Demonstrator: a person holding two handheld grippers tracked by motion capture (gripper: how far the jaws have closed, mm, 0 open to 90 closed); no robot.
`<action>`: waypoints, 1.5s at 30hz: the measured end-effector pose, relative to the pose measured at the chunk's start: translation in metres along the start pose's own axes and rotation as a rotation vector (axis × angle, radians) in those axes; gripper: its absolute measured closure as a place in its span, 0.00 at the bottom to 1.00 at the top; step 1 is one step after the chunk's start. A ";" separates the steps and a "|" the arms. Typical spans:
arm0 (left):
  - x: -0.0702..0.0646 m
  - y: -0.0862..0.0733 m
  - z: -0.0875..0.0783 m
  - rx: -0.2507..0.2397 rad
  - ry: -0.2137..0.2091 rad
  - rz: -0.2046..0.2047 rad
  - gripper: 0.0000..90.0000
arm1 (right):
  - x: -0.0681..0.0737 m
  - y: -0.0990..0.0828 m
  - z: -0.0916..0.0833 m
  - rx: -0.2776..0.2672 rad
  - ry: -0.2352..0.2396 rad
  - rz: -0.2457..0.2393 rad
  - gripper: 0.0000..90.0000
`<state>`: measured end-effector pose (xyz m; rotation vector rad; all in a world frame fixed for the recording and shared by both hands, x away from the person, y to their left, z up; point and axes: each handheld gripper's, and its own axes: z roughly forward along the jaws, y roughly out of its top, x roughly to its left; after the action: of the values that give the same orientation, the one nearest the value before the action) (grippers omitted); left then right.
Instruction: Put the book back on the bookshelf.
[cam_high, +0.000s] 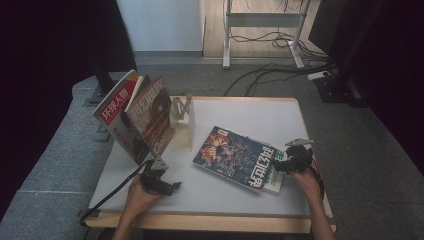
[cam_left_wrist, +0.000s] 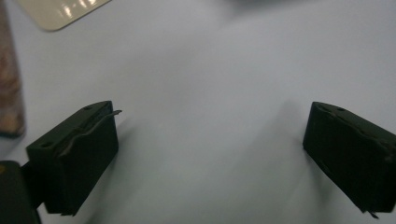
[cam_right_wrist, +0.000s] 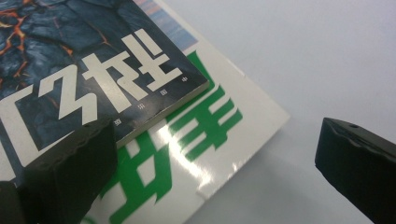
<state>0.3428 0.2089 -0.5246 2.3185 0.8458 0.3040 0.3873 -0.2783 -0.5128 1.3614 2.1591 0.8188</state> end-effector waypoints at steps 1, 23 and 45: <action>-0.002 0.005 0.002 0.008 0.005 0.016 0.04 | 0.000 0.002 0.001 0.001 -0.001 -0.001 0.00; -0.006 0.077 0.046 -0.029 -0.143 0.067 0.07 | 0.008 0.000 -0.004 0.001 0.021 -0.028 0.03; -0.041 0.065 0.036 -0.063 -0.162 0.050 0.11 | -0.005 0.010 0.008 0.014 -0.018 0.002 0.03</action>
<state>0.3585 0.1268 -0.5098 2.2734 0.6902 0.1591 0.4012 -0.2780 -0.5111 1.3727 2.1540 0.7904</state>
